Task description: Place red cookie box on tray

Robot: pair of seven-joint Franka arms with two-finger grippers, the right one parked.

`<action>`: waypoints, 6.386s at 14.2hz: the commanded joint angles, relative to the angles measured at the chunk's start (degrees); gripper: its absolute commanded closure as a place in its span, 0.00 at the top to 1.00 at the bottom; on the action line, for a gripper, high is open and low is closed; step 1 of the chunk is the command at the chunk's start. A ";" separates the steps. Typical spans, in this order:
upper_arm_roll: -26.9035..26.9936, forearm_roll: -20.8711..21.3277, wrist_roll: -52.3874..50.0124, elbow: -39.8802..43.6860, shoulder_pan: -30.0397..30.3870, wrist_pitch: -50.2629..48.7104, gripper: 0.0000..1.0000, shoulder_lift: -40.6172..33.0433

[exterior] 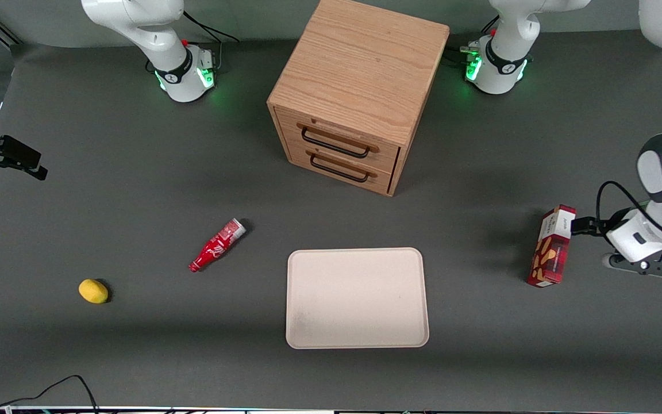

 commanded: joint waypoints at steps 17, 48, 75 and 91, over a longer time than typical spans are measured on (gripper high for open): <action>-0.59 -2.29 1.61 -16.01 -1.34 27.40 0.69 2.61; -5.32 -2.02 -14.95 43.48 -9.59 -35.80 0.00 5.58; -7.97 6.06 -46.64 49.73 -24.89 2.79 0.40 39.17; -7.71 1.93 -25.14 20.53 -12.69 -21.58 1.00 -4.28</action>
